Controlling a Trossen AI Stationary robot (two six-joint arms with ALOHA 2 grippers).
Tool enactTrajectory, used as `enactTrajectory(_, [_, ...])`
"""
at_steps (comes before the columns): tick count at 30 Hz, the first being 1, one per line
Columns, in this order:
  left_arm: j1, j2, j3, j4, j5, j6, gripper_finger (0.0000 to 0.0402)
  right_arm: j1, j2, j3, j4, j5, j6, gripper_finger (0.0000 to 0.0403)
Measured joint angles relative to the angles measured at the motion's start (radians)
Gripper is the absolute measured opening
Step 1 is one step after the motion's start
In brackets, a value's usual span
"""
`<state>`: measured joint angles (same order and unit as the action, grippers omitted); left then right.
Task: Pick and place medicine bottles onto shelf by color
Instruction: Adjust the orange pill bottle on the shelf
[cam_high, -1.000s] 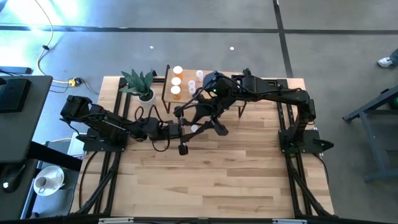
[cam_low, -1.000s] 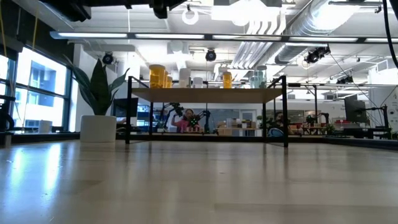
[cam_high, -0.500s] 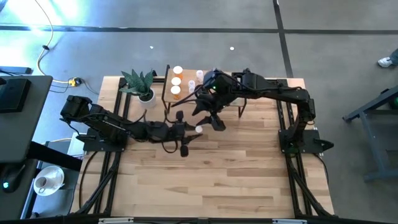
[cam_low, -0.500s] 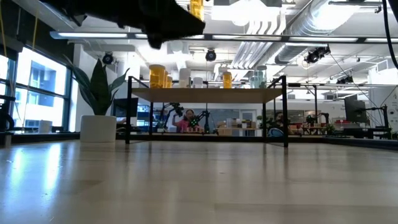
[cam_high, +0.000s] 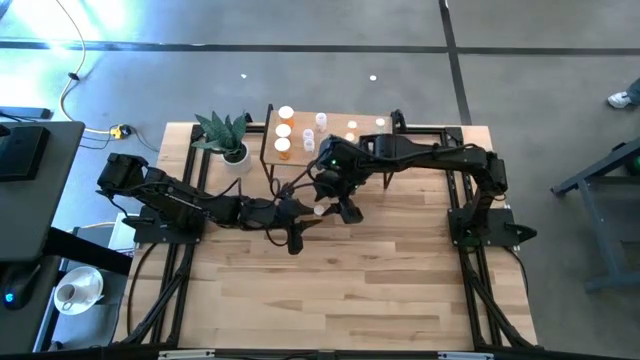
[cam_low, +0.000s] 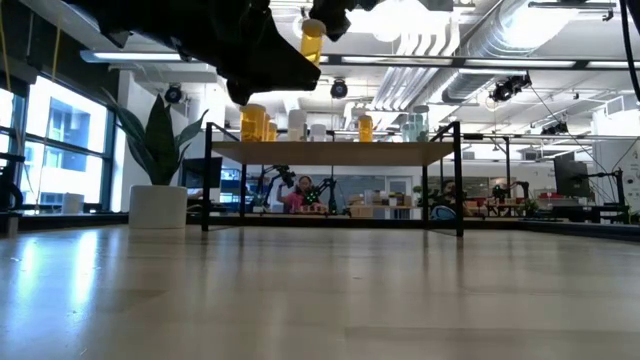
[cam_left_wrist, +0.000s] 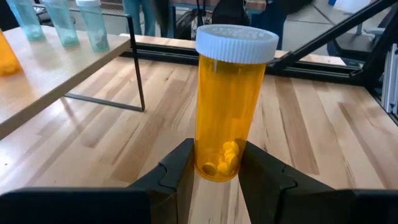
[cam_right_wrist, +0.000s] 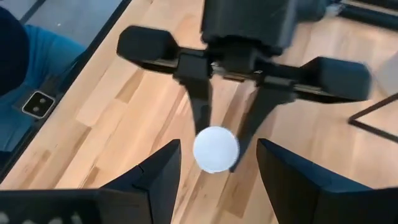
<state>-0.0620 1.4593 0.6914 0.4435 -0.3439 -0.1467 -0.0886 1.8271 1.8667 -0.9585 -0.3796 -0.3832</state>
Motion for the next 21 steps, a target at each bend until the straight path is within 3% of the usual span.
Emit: enactTrajectory(21, [0.004,0.0,0.0,0.073,-0.011,0.015,0.0102,0.012,0.023,-0.004,0.036,-0.004,0.001,0.0201])
